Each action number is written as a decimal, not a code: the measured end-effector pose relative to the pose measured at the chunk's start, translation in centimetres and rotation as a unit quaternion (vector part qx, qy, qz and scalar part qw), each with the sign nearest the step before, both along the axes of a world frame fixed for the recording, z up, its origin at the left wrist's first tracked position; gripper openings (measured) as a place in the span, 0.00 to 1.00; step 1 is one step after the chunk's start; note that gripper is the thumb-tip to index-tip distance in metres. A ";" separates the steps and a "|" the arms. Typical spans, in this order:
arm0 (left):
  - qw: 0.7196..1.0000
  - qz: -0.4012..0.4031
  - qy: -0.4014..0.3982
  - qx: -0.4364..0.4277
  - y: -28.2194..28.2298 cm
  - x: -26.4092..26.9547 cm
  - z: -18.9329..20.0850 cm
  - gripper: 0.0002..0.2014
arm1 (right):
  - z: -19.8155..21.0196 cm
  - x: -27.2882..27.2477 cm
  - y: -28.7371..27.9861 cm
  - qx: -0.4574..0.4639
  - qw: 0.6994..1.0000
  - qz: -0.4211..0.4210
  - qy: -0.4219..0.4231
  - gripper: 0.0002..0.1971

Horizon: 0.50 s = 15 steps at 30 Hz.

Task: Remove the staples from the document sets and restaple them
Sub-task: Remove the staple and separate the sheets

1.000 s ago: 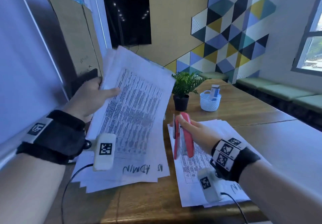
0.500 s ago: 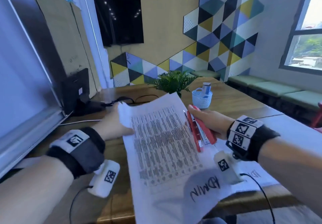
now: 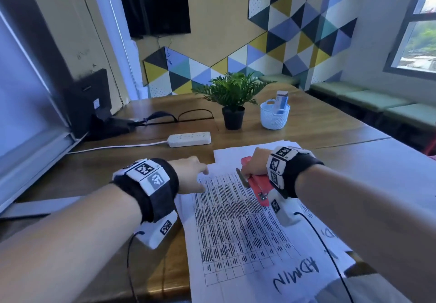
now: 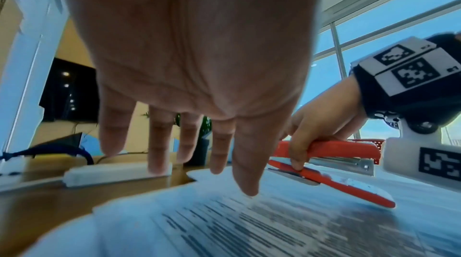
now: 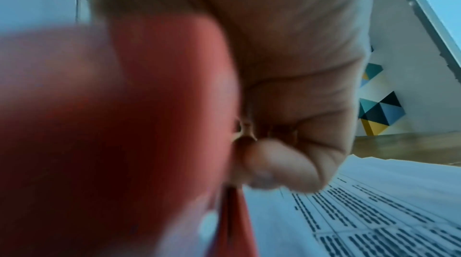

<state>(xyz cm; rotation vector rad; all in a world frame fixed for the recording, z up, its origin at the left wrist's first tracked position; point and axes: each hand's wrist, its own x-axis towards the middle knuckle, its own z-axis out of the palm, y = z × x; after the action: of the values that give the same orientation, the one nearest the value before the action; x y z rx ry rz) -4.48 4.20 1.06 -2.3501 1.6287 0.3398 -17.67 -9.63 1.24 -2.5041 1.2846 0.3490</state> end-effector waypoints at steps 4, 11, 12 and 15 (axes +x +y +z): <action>0.999 -0.040 0.013 0.027 -2.3 -1.0 -2.1 0.33 | -1.0 1.6 -0.2 -0.046 0.994 0.067 0.070 0.17; 0.996 -0.060 -0.004 0.073 -3.7 -0.8 -2.1 0.36 | -1.5 2.1 1.5 -0.132 0.953 0.227 0.150 0.19; 0.995 -0.061 -0.006 0.075 -3.8 -0.8 -2.0 0.35 | -1.3 2.1 1.5 -0.128 0.956 0.222 0.141 0.19; 0.995 -0.070 -0.009 0.074 -4.0 -0.7 -1.9 0.34 | -1.2 2.5 1.1 -0.094 0.966 0.206 0.123 0.20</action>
<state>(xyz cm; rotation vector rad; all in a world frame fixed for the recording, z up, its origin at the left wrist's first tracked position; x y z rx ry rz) -5.16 0.19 -0.85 -2.1132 1.6871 0.3931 -15.14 -8.52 0.01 -2.9649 0.8977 0.6784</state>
